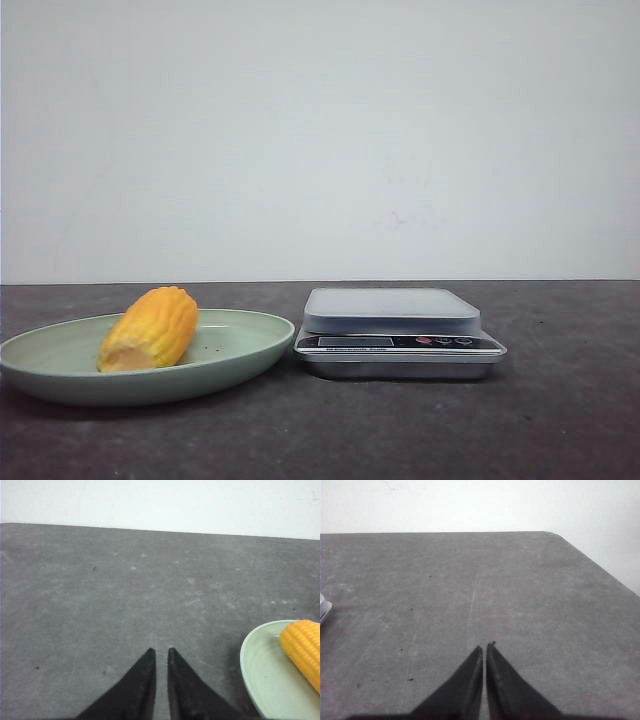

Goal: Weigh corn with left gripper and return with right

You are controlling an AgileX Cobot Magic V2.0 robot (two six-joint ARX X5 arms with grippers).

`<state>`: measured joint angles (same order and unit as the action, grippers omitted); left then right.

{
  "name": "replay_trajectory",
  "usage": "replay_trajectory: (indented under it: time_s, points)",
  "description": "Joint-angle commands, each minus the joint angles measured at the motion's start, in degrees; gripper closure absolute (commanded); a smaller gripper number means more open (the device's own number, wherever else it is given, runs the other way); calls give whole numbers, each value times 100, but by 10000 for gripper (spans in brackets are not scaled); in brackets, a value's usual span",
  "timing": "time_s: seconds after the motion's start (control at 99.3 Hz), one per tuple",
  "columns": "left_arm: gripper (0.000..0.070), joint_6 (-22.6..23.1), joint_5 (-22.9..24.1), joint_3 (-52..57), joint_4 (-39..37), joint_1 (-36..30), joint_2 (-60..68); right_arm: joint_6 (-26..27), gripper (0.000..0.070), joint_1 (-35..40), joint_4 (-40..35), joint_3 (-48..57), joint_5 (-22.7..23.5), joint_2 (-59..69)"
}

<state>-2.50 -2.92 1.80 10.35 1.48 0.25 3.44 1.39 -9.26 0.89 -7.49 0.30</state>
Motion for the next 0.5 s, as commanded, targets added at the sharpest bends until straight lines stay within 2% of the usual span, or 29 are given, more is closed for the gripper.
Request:
replay_trajectory:
  time_s: [0.0,0.121,0.211,0.312,0.403,0.493]
  points:
    - [700,52,9,-101,35,4,-9,61,696,-13,22,-13,-4,-9]
    - [700,-173,-13,-101,33,4,-9,151,696,-13,63,-13,13,-9]
    - [700,-638,-11,-101,31,4,-9,404,696,-7,201,-13,24,-9]
    - [700,-804,-15,-81,22,4,-9,745,696,-7,560,-13,70,-9]
    - [700,-1086,-15,-24,39,4,-9,1200,696,-7,850,-13,330,-9]
    - [700,-1373,-15,55,42,4,-9,1589,696,-7,1080,-13,822,-9]
